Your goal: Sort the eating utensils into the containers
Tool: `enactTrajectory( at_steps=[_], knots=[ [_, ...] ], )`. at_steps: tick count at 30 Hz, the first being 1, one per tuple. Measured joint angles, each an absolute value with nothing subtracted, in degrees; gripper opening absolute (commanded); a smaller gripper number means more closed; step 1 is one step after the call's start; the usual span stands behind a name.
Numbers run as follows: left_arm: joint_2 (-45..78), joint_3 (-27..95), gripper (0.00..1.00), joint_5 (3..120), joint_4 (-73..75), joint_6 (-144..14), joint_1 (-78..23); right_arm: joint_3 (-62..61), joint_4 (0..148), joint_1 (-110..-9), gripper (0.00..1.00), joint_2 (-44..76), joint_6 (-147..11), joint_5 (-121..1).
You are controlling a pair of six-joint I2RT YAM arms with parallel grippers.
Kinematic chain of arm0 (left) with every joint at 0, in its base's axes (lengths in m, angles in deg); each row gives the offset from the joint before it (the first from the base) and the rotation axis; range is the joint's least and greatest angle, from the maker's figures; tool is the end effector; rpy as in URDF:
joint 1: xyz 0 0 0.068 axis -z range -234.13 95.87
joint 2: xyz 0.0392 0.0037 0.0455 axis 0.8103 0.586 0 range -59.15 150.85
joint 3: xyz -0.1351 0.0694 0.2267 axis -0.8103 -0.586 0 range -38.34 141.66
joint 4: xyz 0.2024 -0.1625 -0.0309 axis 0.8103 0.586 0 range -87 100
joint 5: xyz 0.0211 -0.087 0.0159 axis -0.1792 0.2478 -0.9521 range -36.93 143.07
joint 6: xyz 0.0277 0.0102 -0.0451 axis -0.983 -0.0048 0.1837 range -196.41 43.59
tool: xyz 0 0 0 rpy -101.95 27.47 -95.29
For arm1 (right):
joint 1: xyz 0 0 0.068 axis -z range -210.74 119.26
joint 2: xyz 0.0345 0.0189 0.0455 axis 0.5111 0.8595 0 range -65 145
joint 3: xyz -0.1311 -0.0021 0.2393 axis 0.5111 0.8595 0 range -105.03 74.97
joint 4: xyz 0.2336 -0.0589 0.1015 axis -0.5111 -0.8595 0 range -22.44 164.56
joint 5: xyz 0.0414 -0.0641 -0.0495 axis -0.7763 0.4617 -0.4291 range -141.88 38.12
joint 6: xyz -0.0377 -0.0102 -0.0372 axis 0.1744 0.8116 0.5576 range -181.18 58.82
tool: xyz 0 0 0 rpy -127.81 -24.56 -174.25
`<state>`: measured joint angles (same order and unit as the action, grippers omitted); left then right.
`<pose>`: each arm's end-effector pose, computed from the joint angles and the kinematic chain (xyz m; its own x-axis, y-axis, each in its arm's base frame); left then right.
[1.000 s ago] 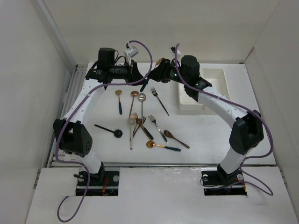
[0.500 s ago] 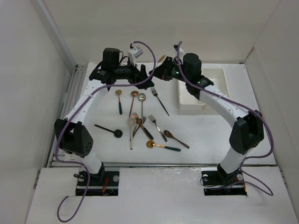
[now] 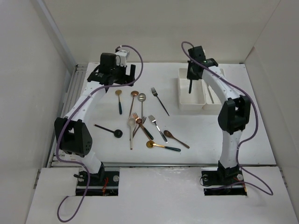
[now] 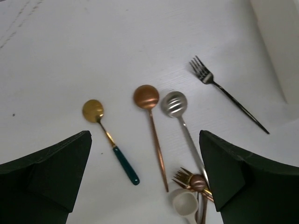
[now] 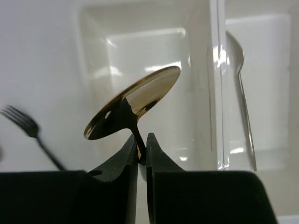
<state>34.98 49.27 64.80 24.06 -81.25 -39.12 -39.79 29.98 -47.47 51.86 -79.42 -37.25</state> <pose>0.3706 -0.1068 0.3583 -0.4094 0.1952 -0.8912 0.4638 0.8858 -0.0190 0.4438 0.1239 0.3211 -0.6969 0.1068 -0.7092 0.1112 0.9930 0.0403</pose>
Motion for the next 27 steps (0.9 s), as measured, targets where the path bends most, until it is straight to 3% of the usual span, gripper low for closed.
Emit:
enactTrajectory(
  at_steps=[5, 10, 14, 19, 20, 22, 27],
  knots=[
    [35.0, 47.4, 1.00, 62.7, 22.6, -81.2, -44.1, -37.3, 25.0, -47.7, 0.00, 58.7, -77.5, -32.9],
    [35.0, 44.6, 1.00, 51.1, 21.7, -83.7, -42.3, -37.9, 24.4, -47.7, 0.00, 61.8, -76.2, -31.4],
    [35.4, 43.4, 1.00, 46.2, 21.1, -84.5, -40.3, -39.4, 24.7, -47.6, 0.19, 64.3, -75.6, -31.7],
    [35.5, 42.9, 1.00, 46.1, 20.3, -81.8, -42.6, -39.7, 24.6, -47.6, 0.32, 66.5, -75.3, -32.7],
    [35.5, 42.5, 0.97, 46.3, 19.8, -81.4, -43.1, -39.7, 24.6, -47.6, 0.34, 66.6, -75.3, -32.9],
    [35.9, 41.6, 0.83, 46.1, 19.0, -81.3, -44.0, -39.9, 24.6, -47.6, 0.44, 66.7, -75.3, -33.0],
    [41.0, 41.3, 0.77, 45.1, 19.6, -81.4, -42.6, -40.7, 24.7, -47.6, 0.53, 66.4, -75.1, -33.2]
  ],
)
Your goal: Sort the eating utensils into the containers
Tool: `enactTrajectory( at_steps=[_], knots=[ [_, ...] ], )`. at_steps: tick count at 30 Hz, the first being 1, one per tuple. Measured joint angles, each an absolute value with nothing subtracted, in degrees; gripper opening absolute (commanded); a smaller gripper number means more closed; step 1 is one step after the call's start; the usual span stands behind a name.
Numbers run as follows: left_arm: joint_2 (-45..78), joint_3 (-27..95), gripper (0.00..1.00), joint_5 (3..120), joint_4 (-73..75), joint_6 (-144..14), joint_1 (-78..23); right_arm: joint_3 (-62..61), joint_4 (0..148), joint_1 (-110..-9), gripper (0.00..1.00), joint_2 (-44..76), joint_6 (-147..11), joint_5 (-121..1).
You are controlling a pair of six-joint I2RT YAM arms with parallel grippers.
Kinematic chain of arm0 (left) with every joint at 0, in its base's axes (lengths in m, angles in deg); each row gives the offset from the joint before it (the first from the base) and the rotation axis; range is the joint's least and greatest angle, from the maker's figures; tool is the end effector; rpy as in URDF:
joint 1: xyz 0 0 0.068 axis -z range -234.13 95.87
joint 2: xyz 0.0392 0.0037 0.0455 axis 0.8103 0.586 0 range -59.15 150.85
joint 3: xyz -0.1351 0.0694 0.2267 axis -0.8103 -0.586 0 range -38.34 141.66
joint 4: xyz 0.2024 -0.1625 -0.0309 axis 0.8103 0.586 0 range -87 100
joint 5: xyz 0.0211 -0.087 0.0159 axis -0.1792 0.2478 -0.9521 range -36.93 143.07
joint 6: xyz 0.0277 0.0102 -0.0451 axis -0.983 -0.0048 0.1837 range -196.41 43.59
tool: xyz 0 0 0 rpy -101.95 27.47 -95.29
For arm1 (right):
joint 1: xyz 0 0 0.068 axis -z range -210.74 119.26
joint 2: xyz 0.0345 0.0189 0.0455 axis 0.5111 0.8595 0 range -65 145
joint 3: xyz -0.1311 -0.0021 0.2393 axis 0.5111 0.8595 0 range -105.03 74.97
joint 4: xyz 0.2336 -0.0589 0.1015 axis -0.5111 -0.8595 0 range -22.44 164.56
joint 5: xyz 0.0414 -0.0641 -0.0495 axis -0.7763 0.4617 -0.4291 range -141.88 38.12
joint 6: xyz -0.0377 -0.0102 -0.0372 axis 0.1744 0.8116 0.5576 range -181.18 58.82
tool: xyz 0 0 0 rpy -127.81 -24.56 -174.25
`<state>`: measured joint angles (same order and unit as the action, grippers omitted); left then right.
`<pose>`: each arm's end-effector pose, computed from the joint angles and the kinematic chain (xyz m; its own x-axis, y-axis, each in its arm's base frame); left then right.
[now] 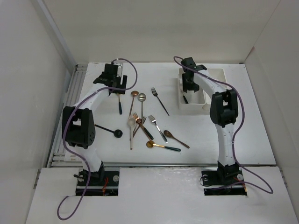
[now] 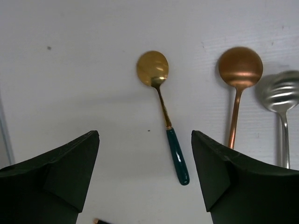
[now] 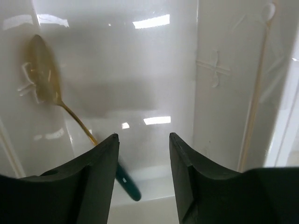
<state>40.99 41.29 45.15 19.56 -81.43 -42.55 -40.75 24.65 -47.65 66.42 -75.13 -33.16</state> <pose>0.3968 -0.0763 0.2780 -0.5801 0.2073 -0.7877 0.1423 0.9780 0.1525 0.4733 0.1318 0.2048 -0.8815 -0.0293 -0.4713 0.0658 0.9807 -0.1841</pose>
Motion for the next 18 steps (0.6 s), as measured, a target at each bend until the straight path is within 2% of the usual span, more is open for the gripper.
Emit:
enactTrajectory(
  at_steps=[7, 11, 12, 15, 16, 18],
  knots=[
    [51.7, 41.3, 0.70, 48.6, 23.3, -79.8, -41.1, -39.7, 24.7, -47.6, 0.55, 60.8, -75.1, -33.4],
    [55.3, 42.6, 0.57, 49.0, 25.2, -78.6, -41.1, -37.7, 25.4, -47.6, 0.55, 55.1, -75.1, -33.4],
    [55.9, 43.6, 0.50, 49.0, 25.4, -78.3, -41.1, -37.2, 25.5, -47.6, 0.55, 53.9, -75.1, -33.4],
    [57.4, 45.3, 0.38, 49.4, 25.5, -77.8, -41.2, -35.9, 25.8, -47.6, 0.55, 51.8, -75.1, -33.4],
    [57.5, 45.5, 0.29, 49.7, 25.6, -77.6, -41.2, -35.6, 25.8, -47.6, 0.55, 51.5, -75.1, -33.4],
    [57.7, 45.7, 0.17, 50.6, 25.9, -77.4, -41.2, -35.1, 25.8, -47.6, 0.55, 51.5, -75.1, -33.4]
  ],
)
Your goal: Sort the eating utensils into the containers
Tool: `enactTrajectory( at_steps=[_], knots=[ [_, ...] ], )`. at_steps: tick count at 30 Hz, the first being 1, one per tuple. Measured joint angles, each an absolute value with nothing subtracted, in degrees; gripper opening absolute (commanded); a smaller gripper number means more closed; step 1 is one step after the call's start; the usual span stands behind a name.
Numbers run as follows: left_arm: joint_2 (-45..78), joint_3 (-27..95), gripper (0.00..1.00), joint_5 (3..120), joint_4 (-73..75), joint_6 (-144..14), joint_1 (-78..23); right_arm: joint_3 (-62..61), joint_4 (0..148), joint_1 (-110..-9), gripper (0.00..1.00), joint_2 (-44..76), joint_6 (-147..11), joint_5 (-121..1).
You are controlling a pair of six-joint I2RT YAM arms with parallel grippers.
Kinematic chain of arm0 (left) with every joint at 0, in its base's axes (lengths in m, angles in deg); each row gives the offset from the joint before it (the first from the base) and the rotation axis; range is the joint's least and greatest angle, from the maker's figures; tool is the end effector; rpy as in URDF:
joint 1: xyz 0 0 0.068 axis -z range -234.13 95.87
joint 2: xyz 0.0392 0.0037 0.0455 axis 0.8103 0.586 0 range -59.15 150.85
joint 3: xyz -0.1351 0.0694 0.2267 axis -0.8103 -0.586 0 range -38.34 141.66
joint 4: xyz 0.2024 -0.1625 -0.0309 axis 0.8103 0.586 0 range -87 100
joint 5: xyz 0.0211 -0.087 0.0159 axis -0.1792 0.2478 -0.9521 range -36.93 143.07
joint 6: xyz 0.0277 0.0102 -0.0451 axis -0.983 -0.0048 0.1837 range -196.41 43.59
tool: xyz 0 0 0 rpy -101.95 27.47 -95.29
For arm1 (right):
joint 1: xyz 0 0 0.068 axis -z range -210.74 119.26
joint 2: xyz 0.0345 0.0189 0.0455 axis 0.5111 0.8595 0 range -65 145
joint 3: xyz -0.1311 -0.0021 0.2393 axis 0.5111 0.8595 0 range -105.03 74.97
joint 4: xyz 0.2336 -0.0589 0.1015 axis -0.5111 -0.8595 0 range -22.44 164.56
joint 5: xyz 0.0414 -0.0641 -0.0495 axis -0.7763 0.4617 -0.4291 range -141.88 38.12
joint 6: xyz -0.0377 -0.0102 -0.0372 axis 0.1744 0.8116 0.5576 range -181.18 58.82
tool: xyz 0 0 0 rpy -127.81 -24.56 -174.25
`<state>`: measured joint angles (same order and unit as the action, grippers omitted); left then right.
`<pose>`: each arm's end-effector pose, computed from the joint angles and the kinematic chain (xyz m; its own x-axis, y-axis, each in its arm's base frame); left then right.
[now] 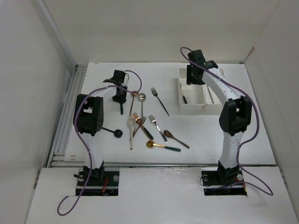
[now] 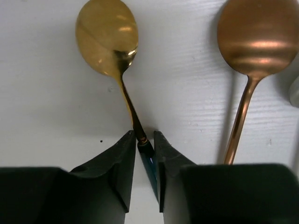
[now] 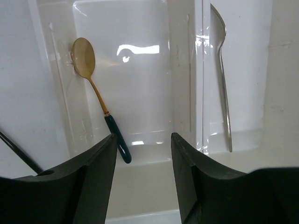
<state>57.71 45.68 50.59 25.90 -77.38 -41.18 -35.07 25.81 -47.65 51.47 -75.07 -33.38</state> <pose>0.4285 -0.0969 0.1761 -0.8019 0.2016 -0.5624 0.2137 0.9759 0.0452 0.4332 0.1198 0.2936 -0.7870 -0.0013 -0.6169 0.0891 0.9893 -0.1157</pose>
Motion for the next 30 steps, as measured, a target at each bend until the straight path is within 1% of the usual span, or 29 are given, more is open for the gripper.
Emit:
enactTrajectory(
  at_steps=[1, 2, 13, 14, 15, 16, 17, 18, 19, 20, 21, 23, 26, 28, 30],
  knots=[
    [57.7, 45.7, 0.11, 51.1, 26.0, -77.3, -41.2, -34.7, 25.7, -47.6, 0.55, 51.5, -75.1, -33.4],
    [57.7, 45.7, 0.00, 51.4, 26.2, -77.2, -41.2, -34.5, 25.6, -47.6, 0.55, 51.5, -75.1, -33.4],
    [57.7, 46.9, 0.00, 54.5, 28.7, -76.5, -43.2, -34.0, 25.7, -47.7, 0.55, 47.9, -74.8, -33.4],
    [57.7, 47.7, 0.00, 55.2, 29.7, -76.5, -43.8, -34.0, 25.7, -47.8, 0.58, 47.1, -74.5, -33.4],
    [57.7, 48.9, 0.00, 56.2, 30.9, -76.4, -44.3, -33.9, 26.0, -48.1, 0.64, 46.1, -74.1, -33.3],
    [57.7, 50.4, 0.00, 57.2, 31.9, -76.4, -44.9, -33.7, 26.5, -48.6, 0.68, 44.9, -73.6, -33.2],
    [57.7, 52.5, 0.00, 58.3, 32.9, -76.3, -45.2, -33.3, 27.4, -49.4, 0.74, 43.4, -72.8, -33.3],
    [57.7, 56.3, 0.00, 60.3, 33.9, -76.2, -45.8, -32.7, 28.5, -50.7, 0.85, 41.7, -71.8, -33.8],
    [57.5, 58.0, 0.00, 61.3, 33.9, -76.2, -46.1, -32.3, 29.7, -52.1, 0.91, 39.9, -71.1, -34.6],
    [57.1, 60.2, 0.00, 62.7, 33.9, -76.1, -46.3, -31.4, 31.8, -53.9, 0.93, 38.0, -70.2, -36.0],
    [56.2, 62.3, 0.00, 64.5, 33.3, -75.8, -46.4, -30.6, 34.1, -55.7, 0.99, 36.1, -69.6, -38.4],
    [53.2, 64.6, 0.00, 68.7, 31.9, -74.4, -46.5, -28.9, 39.7, -59.4, 1.00, 32.6, -68.7, -44.8],
    [46.6, 64.8, 0.00, 76.1, 28.6, -71.4, -46.3, -27.0, 49.3, -63.9, 1.00, 30.1, -69.8, -55.5],
    [42.5, 64.1, 0.00, 79.6, 25.6, -69.3, -45.7, -26.3, 55.8, -65.1, 0.99, 30.4, -72.6, -62.2],
    [38.6, 62.6, 0.00, 82.1, 23.3, -67.4, -45.1, -26.5, 60.6, -65.2, 0.94, 32.1, -75.4, -67.5]
  ],
)
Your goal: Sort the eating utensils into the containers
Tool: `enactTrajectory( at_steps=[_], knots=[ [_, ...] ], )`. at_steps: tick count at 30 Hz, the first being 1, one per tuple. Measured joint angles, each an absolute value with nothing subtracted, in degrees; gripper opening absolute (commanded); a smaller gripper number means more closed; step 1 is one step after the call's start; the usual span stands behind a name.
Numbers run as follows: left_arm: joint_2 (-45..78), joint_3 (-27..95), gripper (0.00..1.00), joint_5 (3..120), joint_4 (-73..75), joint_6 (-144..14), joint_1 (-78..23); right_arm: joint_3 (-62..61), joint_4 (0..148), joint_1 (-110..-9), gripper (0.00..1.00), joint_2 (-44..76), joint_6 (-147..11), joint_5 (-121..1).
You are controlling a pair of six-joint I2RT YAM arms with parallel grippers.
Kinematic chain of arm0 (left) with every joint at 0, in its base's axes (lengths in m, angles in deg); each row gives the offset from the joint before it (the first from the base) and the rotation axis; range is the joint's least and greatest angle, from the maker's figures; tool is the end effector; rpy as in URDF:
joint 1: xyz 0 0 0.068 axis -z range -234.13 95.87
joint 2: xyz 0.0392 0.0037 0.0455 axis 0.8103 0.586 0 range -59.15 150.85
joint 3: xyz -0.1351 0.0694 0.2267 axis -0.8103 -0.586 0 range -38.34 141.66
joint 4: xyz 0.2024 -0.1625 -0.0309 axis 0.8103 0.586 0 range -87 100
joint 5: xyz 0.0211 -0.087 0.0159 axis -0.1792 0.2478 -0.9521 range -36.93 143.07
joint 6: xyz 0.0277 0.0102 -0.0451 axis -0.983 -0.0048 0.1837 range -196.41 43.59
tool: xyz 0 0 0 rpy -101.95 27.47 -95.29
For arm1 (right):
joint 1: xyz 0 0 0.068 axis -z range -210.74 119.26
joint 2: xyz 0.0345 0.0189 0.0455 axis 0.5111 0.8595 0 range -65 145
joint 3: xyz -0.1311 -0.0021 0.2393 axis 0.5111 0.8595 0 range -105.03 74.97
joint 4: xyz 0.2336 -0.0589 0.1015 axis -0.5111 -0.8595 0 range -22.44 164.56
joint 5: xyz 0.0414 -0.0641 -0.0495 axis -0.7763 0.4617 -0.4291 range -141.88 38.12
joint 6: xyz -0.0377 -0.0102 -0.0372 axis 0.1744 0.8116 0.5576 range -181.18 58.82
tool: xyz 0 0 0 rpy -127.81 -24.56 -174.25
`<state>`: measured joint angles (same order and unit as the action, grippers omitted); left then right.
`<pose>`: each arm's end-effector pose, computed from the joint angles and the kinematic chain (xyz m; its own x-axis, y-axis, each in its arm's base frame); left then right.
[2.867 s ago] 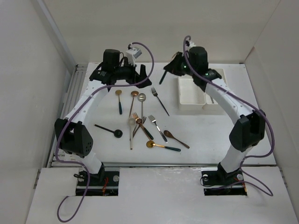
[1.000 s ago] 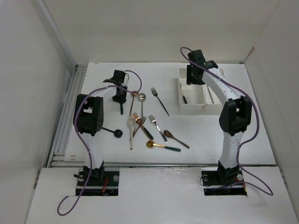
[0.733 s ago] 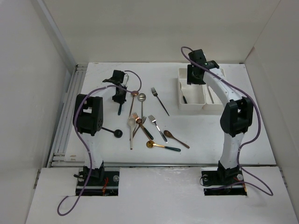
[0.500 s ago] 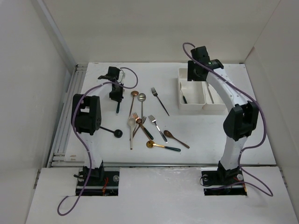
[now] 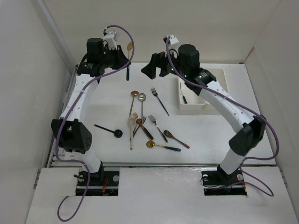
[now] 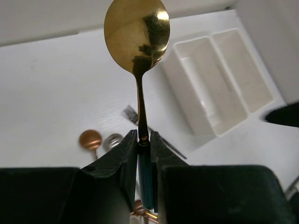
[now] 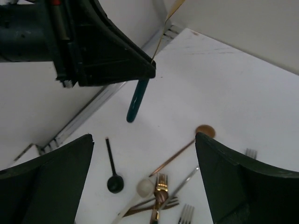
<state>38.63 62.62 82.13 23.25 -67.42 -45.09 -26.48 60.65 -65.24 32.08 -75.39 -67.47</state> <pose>0.3898 -0.0795 0.4178 -0.3793 -0.0781 -0.9220 0.5432 0.7878 -0.2902 0.3235 0.2338 0.4360 -0.3200 0.0671 -0.9450 -0.7071 0.6470 0.2854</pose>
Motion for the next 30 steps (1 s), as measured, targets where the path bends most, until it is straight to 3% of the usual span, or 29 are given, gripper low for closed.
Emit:
enactTrajectory(
  at_steps=[5, 11, 26, 29, 30],
  knots=[
    [35.9, 61.2, 0.00, 87.7, 19.8, -62.9, -43.6, -29.5, 66.4, -65.4, 0.89, 40.1, -80.9, -75.0],
    [36.8, 58.7, 0.00, 90.8, 19.6, -59.5, -43.5, -29.4, 68.8, -65.4, 0.74, 45.2, -86.6, -80.3],
    [36.8, 57.7, 0.00, 96.2, 16.5, -54.2, -43.3, -29.6, 74.6, -65.4, 0.60, 48.9, -93.1, -83.5],
    [36.8, 57.7, 0.00, 97.1, 15.8, -53.8, -43.3, -29.6, 74.6, -65.4, 0.37, 49.8, -93.8, -83.6],
    [36.8, 57.7, 0.00, 97.2, 15.7, -53.6, -43.3, -29.6, 74.6, -65.4, 0.19, 49.8, -94.0, -83.6]
  ],
)
